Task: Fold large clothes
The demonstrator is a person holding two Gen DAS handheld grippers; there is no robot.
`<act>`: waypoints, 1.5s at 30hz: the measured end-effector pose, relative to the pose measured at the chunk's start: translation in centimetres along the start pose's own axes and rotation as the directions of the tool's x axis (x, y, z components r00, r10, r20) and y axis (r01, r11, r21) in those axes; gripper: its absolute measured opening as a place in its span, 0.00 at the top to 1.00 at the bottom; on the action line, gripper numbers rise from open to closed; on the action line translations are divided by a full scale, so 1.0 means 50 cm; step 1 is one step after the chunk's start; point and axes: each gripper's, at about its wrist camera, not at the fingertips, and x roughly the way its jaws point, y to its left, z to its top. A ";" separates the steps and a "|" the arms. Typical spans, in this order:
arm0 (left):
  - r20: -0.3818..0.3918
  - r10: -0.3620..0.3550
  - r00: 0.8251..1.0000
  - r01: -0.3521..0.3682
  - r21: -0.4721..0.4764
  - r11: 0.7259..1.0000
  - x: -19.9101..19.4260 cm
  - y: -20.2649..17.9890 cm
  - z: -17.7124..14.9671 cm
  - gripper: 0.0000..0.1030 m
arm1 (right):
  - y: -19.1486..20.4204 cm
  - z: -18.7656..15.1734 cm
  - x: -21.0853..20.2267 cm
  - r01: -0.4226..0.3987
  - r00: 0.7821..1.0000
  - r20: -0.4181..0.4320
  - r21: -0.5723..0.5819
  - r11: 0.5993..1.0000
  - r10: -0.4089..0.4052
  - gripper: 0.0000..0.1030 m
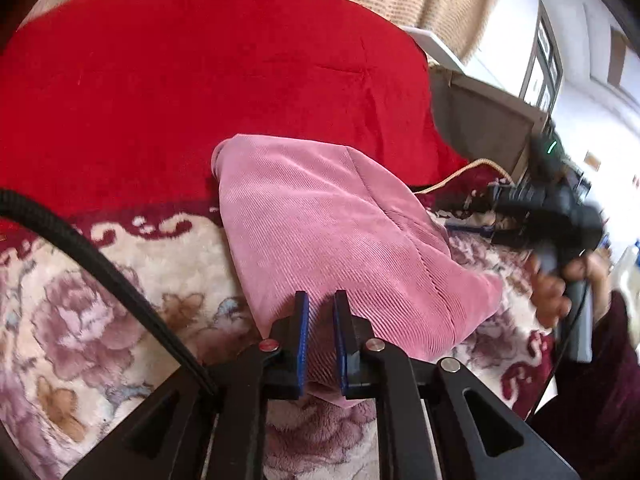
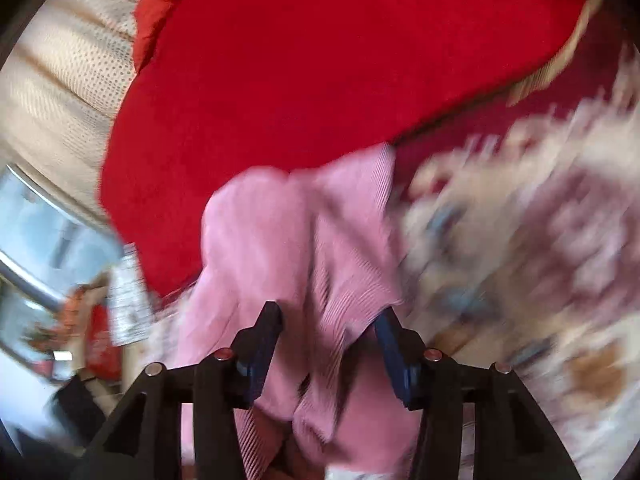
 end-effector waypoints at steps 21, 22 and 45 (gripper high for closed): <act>0.010 -0.003 1.000 0.003 -0.046 0.999 -0.006 0.031 0.013 0.69 | 0.049 0.034 0.060 -0.100 0.995 -0.022 -0.072 0.992 0.099 0.58; 0.025 0.007 1.000 -0.006 -0.043 0.999 -0.015 0.029 0.014 0.65 | 0.058 0.019 0.036 -0.113 0.994 -0.027 -0.098 0.989 0.111 0.58; -0.020 0.106 0.994 -0.105 0.053 0.993 0.013 -0.006 0.004 0.55 | 0.139 0.002 0.041 0.016 0.999 -0.035 -0.216 0.976 -0.024 0.60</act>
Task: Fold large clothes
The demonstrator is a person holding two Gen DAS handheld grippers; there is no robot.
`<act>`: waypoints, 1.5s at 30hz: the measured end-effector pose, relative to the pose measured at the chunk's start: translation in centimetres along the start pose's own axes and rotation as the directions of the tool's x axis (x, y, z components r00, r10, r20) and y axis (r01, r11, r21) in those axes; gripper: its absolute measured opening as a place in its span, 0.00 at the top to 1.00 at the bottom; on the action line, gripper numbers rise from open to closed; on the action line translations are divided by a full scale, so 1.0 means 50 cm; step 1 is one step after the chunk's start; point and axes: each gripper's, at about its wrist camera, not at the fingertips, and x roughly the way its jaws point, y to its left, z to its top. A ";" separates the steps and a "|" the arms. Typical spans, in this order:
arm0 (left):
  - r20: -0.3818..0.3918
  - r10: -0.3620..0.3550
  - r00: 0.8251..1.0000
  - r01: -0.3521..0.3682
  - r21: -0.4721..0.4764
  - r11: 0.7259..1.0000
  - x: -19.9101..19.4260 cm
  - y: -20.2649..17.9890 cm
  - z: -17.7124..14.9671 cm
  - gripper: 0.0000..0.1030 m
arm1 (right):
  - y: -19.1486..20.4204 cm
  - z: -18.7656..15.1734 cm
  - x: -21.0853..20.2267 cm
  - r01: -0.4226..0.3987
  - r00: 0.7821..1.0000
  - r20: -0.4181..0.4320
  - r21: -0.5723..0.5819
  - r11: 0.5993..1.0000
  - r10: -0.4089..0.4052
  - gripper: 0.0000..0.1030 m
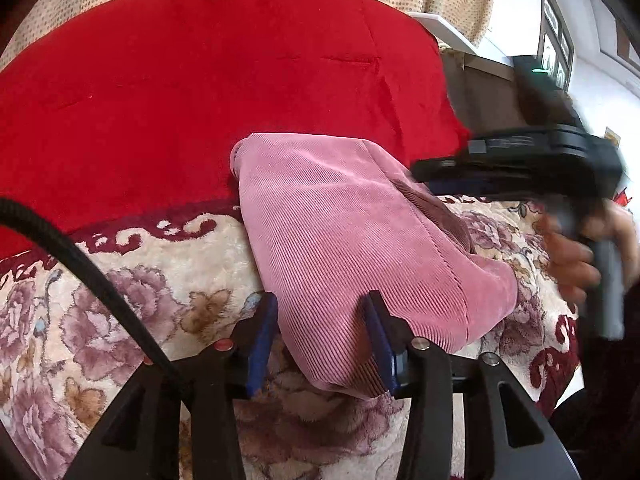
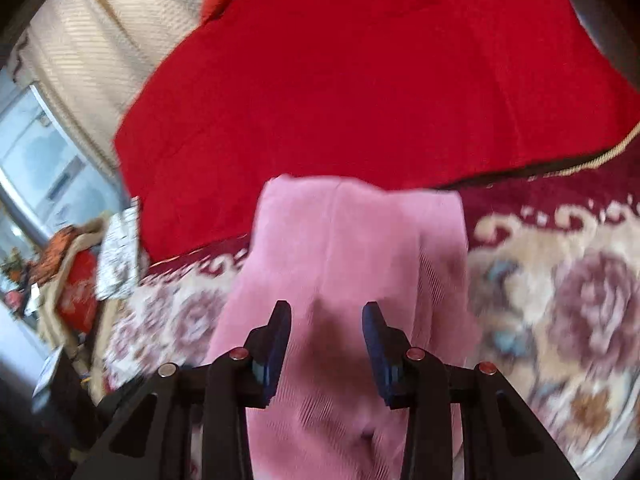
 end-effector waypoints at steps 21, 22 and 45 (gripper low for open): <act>0.005 0.053 0.999 -0.052 -0.037 0.998 0.010 0.004 -0.005 0.38 | 0.019 -0.056 -0.036 0.087 0.996 0.033 -0.060 0.994 -0.085 0.59; 0.005 0.059 0.998 -0.059 -0.042 0.997 0.008 0.004 -0.005 0.36 | 0.023 -0.062 -0.040 0.079 0.996 0.033 -0.067 0.995 -0.077 0.59; 0.037 0.168 0.985 -0.162 -0.133 0.978 0.021 0.016 0.023 0.17 | -0.014 -0.109 0.017 0.036 0.999 -0.038 0.001 0.999 -0.036 0.58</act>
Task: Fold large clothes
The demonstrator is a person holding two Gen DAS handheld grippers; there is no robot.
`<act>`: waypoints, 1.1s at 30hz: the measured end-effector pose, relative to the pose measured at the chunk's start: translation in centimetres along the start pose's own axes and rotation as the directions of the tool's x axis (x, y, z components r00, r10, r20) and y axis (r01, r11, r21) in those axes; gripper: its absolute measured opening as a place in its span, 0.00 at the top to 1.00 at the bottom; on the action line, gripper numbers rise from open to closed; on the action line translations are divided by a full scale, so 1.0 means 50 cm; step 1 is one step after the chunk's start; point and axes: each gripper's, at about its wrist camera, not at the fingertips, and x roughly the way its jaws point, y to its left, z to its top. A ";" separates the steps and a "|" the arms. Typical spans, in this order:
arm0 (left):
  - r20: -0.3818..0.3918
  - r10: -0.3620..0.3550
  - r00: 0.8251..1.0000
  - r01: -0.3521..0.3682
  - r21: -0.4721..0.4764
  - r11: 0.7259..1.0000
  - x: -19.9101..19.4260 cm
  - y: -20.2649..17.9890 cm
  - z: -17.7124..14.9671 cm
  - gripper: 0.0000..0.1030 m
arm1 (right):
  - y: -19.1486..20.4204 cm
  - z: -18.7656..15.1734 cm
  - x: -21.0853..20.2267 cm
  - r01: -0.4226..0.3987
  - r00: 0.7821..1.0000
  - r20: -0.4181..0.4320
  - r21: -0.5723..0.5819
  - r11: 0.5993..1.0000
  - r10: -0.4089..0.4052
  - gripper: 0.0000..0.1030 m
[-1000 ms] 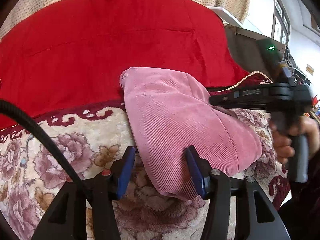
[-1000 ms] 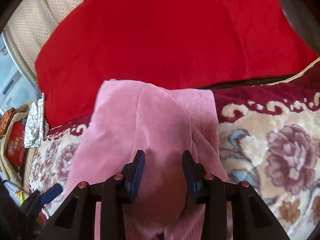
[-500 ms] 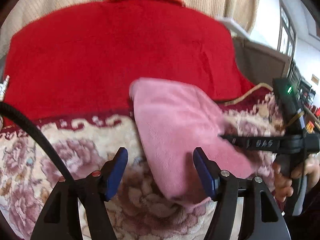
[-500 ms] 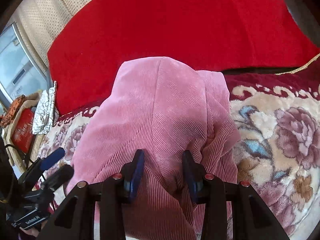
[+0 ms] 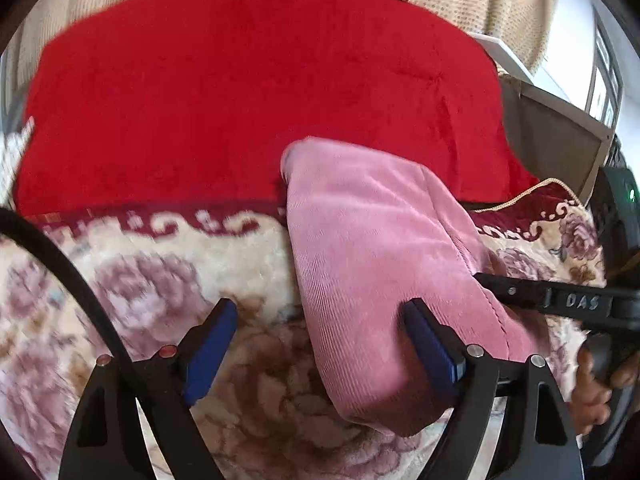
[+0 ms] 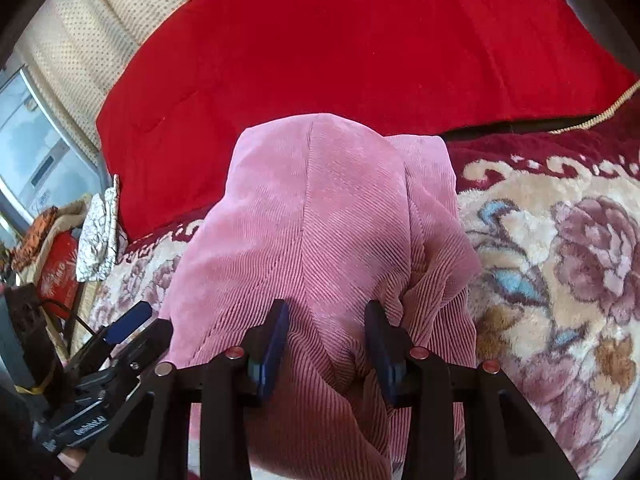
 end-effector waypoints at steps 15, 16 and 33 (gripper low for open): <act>-0.035 0.007 0.999 -0.010 -0.082 0.997 0.048 0.011 0.014 0.16 | -0.022 0.038 0.048 0.036 0.998 0.050 0.081 0.996 -0.040 0.57; -0.041 -0.009 0.999 0.005 -0.104 0.995 0.048 0.019 0.014 0.16 | -0.017 0.040 0.044 0.045 0.998 0.049 0.068 0.997 -0.048 0.57; -0.045 -0.025 0.999 0.021 -0.077 0.997 0.022 0.022 -0.003 0.16 | 0.024 -0.001 -0.007 -0.020 1.000 0.016 0.038 0.999 0.020 0.38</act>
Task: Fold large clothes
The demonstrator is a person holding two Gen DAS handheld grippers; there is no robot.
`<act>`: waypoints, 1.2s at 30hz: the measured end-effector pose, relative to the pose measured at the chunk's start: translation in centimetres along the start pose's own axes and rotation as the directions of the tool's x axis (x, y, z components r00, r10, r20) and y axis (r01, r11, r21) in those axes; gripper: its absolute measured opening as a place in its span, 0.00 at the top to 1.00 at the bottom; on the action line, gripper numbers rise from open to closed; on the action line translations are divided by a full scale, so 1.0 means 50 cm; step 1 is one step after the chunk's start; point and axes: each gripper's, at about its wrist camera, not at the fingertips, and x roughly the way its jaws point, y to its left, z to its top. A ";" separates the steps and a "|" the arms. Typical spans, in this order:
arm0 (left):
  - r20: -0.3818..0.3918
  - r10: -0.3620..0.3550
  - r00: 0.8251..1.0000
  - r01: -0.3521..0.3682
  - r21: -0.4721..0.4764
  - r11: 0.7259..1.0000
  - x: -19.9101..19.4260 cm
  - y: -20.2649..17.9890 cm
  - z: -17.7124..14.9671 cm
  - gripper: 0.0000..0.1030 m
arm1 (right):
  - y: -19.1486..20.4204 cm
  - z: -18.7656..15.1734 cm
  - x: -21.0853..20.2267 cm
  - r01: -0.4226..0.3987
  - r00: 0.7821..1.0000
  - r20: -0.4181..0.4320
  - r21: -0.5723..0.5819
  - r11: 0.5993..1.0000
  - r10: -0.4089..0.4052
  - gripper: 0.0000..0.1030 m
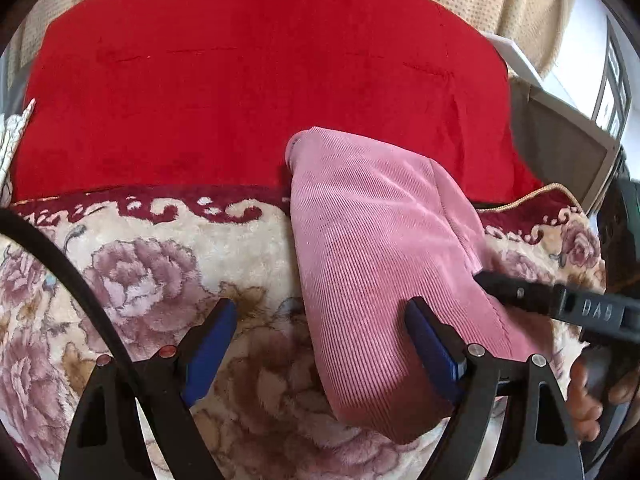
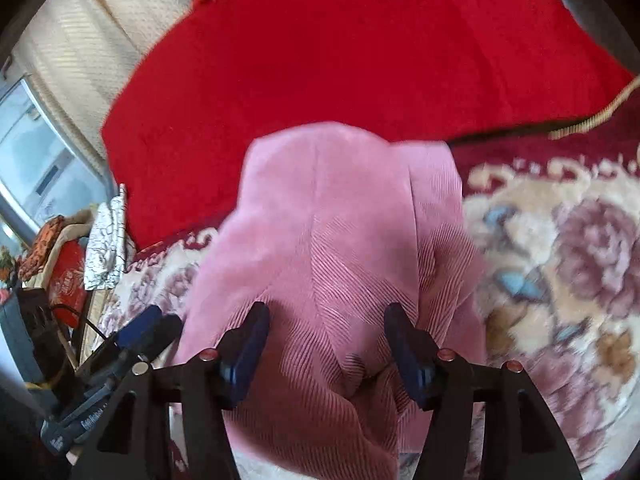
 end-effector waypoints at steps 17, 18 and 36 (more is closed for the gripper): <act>0.041 0.054 0.998 -0.053 -0.005 0.999 -0.016 0.000 0.003 0.16 | -0.024 0.016 0.006 -0.012 1.000 0.013 0.040 0.999 0.011 0.39; 0.059 0.063 0.996 -0.062 -0.008 0.998 -0.022 0.000 0.004 0.16 | -0.025 0.017 -0.004 -0.024 0.999 0.030 0.047 0.999 0.023 0.39; 0.093 0.118 0.989 -0.111 -0.075 0.991 -0.041 0.022 0.010 0.16 | -0.006 0.021 -0.025 -0.021 0.992 0.121 0.011 1.000 0.019 0.39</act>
